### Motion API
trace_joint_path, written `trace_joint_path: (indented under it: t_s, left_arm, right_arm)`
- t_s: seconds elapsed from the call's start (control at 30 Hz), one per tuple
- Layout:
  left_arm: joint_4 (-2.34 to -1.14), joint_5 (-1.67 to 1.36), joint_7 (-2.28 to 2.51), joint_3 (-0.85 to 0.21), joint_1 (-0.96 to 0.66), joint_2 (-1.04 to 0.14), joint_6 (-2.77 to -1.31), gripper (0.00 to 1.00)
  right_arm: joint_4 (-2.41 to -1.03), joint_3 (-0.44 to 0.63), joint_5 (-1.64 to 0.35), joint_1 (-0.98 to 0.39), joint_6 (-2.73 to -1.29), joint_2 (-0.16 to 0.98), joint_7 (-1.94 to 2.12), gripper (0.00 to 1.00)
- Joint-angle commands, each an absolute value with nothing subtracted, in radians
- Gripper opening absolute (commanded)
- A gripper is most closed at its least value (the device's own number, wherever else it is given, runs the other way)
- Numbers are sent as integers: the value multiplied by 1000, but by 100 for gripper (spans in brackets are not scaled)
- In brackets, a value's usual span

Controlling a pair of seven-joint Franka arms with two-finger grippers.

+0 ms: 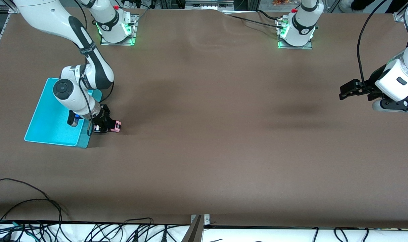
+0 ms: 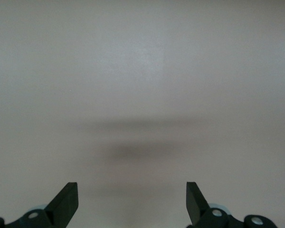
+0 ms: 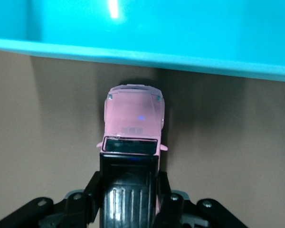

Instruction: Wind and store pink jeep toy

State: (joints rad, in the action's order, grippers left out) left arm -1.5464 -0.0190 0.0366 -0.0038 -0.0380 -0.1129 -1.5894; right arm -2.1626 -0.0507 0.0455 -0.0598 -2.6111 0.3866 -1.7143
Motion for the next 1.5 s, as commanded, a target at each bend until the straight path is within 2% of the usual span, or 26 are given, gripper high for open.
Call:
trace_joint_path:
  t_s: [0.0,0.17,0.3,0.47,0.83,1.17,1.47]
  left_arm:
    - [-1545,-43,20,-2,-31,-98,-1572,100]
    - [-1545,-40,21,-3,-34,-98,-1563,100]
    - [-1545,-40,21,-3,-34,-100,-1563,100]
    - [-1543,-40,23,-3,-32,-98,-1559,100]
    - [-1543,-38,23,-3,-32,-98,-1551,100]
    - [-1543,-35,23,-3,-32,-98,-1551,100]
    - [-1543,-34,23,-3,-32,-100,-1551,100]
  right_arm:
    - [-2067,-52,69,-75,-2430,337,-1747,43]
    - [-1958,-52,103,-77,-2264,336,-1746,43]
    - [-1907,-52,149,-77,-2188,319,-1743,43]
    - [-1899,-46,176,-68,-2131,270,-1695,43]
    - [-1904,90,161,-64,-2031,203,-1456,43]
    - [-1980,193,95,-63,-2081,207,-1381,44]
    - [-2172,227,78,-61,-2314,216,-1371,45]
